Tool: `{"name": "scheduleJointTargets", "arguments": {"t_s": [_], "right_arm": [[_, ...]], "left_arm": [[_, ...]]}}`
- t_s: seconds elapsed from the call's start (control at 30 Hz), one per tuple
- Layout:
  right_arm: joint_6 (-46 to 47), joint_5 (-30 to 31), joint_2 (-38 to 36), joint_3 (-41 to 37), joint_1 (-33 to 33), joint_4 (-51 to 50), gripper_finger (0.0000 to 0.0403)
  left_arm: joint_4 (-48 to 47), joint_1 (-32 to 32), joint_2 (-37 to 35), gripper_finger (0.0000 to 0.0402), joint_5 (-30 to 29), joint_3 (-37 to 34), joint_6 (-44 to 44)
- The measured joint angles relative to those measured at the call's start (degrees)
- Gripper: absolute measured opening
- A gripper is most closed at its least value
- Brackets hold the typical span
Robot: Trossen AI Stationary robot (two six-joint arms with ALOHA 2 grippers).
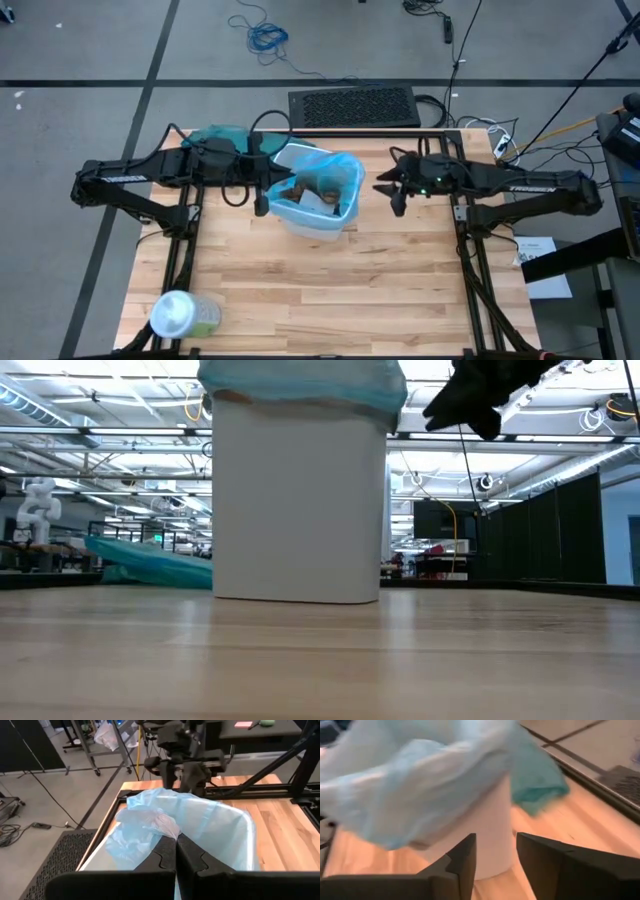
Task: Place trash/remove bag and relplace
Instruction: Close the light blue trash bag
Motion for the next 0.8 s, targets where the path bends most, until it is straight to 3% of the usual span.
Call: {"name": "scheduleJointTargets", "arguments": {"t_s": [0.1, 0.23, 0.47, 0.8], "right_arm": [[-0.3, -2.2, 1.5, 0.0, -3.1, -0.7, 0.0165], [-2.0, -12.8, 3.4, -1.4, -8.2, 3.1, 0.0190], [-3.2, -24.0, 3.3, -7.7, -12.3, 18.6, 0.0174], [1.4, -26.2, 7.2, -14.7, -12.6, 38.0, 0.0148]], "left_arm": [[0.0, -0.2, 0.0, 0.0000, -0.2, 0.0, 0.0], [0.0, -0.2, 0.0, 0.0000, -0.2, 0.0, 0.0], [-0.2, -0.2, 0.0, 0.0000, -0.2, 0.0, 0.0], [0.0, -0.2, 0.0, 0.0000, -0.3, 0.0, 0.0]]}}
